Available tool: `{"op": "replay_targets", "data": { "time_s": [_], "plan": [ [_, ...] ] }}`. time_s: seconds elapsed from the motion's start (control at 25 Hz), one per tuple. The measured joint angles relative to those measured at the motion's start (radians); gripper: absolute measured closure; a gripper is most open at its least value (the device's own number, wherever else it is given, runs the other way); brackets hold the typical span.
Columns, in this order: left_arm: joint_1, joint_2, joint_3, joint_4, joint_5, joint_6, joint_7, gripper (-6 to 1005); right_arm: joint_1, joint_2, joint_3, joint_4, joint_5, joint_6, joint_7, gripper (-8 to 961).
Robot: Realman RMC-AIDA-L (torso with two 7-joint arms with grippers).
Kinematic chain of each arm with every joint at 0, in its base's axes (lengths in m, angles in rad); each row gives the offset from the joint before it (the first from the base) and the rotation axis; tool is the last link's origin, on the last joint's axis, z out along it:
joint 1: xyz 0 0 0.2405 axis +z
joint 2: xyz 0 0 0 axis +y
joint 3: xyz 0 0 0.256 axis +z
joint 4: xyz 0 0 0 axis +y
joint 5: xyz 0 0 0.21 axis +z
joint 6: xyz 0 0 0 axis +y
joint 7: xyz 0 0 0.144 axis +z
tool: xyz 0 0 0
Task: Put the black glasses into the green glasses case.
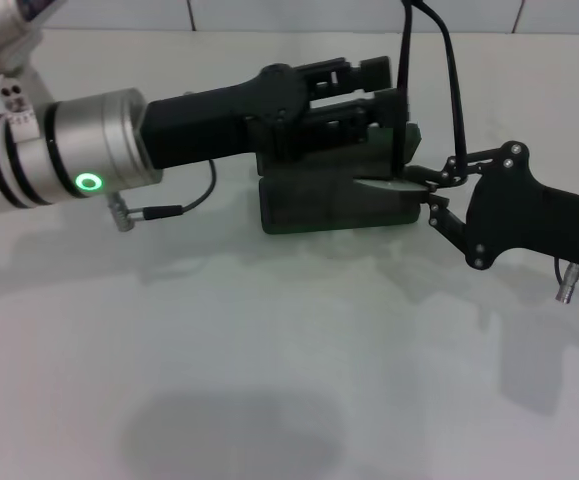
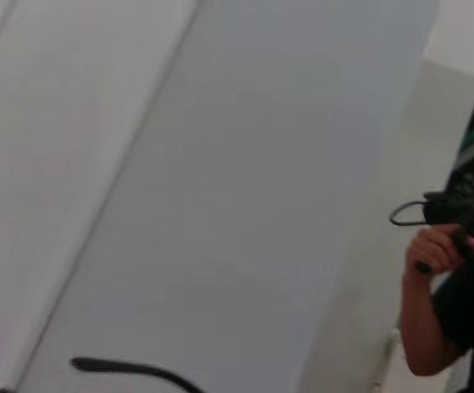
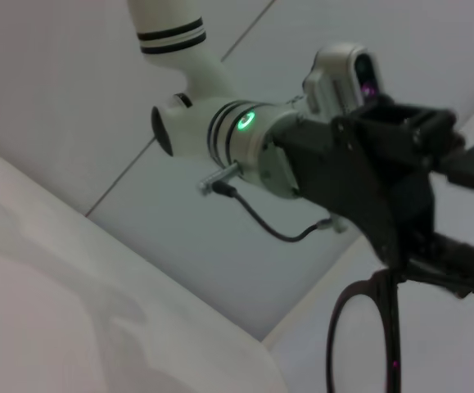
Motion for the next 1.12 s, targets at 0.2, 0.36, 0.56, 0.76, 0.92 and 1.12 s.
{"op": "replay_targets", "data": {
  "time_s": [0.2,0.36,0.56,0.76,0.92,1.12],
  "plan": [
    [-0.031,0.0,0.001,0.007,0.022,-0.008,-0.041,380,0.003,0.0,0.004,0.031,0.007,-0.003,-0.023,837],
    [-0.045,0.002,0.002,0.018,0.044,-0.015,-0.08,380,-0.002,0.0,0.001,0.034,0.022,-0.004,-0.04,836],
    [-0.04,-0.004,0.002,0.044,0.048,-0.009,-0.095,380,0.005,0.0,-0.002,0.044,0.023,0.002,-0.041,835],
    [-0.055,-0.002,0.002,0.064,0.092,-0.005,-0.159,380,0.009,0.0,-0.007,0.046,0.023,0.001,-0.044,834],
    [-0.074,-0.003,0.001,0.071,0.131,-0.012,-0.232,381,0.009,0.0,-0.011,0.042,0.023,-0.004,-0.048,833],
    [-0.079,-0.004,0.001,0.069,0.151,-0.04,-0.281,381,0.015,0.0,-0.012,0.042,0.023,-0.006,-0.048,832]
  ]
}}
